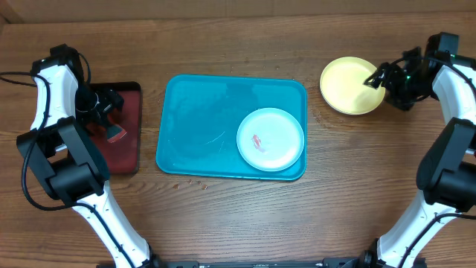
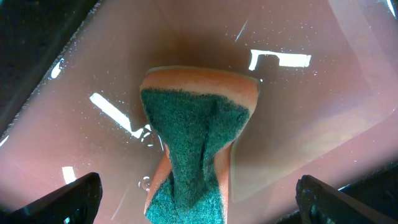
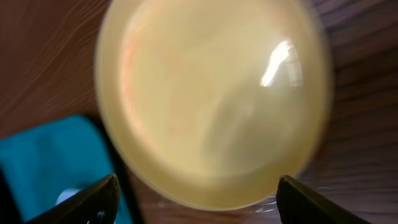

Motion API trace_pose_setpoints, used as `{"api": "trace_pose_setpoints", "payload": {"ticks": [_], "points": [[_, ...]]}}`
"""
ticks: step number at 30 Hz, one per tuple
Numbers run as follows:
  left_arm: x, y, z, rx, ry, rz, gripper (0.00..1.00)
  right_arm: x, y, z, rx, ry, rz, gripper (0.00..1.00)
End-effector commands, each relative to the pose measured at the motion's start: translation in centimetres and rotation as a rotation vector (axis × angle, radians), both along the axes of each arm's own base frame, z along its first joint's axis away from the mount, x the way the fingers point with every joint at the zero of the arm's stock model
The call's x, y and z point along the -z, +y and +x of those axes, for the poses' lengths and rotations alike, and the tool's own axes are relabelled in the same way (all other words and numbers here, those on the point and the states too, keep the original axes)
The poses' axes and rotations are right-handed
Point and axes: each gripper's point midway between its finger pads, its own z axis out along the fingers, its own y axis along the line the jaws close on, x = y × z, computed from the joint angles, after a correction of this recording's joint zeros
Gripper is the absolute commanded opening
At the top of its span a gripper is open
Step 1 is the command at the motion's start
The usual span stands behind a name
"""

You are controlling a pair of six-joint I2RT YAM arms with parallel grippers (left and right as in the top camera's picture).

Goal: Clean dirty plates on tray and stack at the side
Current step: 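Reach the right gripper to the light-blue plate rim and grip it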

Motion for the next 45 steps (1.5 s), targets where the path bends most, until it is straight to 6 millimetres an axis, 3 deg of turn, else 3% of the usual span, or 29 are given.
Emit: {"api": "trace_pose_setpoints", "payload": {"ticks": [1, 3, 6, 11, 16, 20, 26, 31, 45], "points": [[0.1, 0.0, -0.1, 0.001, 0.001, -0.008, 1.00, -3.3, 7.2, 0.0, -0.324, -0.202, 0.209, 0.82], [0.1, 0.0, -0.1, 0.001, 0.001, -0.008, 1.00, -3.4, 10.0, -0.6, -0.437, -0.227, 0.208, 0.82], [0.1, 0.0, -0.1, 0.001, 0.001, -0.008, 1.00, -1.8, 13.0, -1.2, -0.551, -0.190, 0.093, 0.79], [0.1, 0.0, -0.1, 0.001, 0.001, -0.008, 1.00, 1.6, 16.2, -2.8, -0.713, -0.080, -0.246, 0.76], [0.1, 0.0, -0.1, 0.001, 0.001, -0.009, 1.00, 3.1, 19.1, -4.3, -0.831, -0.052, -0.431, 0.74], [0.1, 0.0, -0.1, 0.001, 0.001, -0.009, 1.00, 4.0, 19.4, -4.6, -0.863, -0.048, -0.537, 0.73], [0.1, 0.0, -0.1, 0.001, 0.001, -0.009, 1.00, 4.7, 19.2, -5.3, -0.871, -0.028, -0.542, 0.73], [0.1, 0.0, -0.1, 0.001, 0.001, -0.009, 1.00, 4.8, 19.6, -6.3, -0.882, 0.002, -0.496, 0.54], [0.1, 0.0, -0.1, 0.001, 0.001, -0.009, 1.00, 5.0, 20.1, -7.1, -0.849, 0.033, -0.452, 0.47]]}}
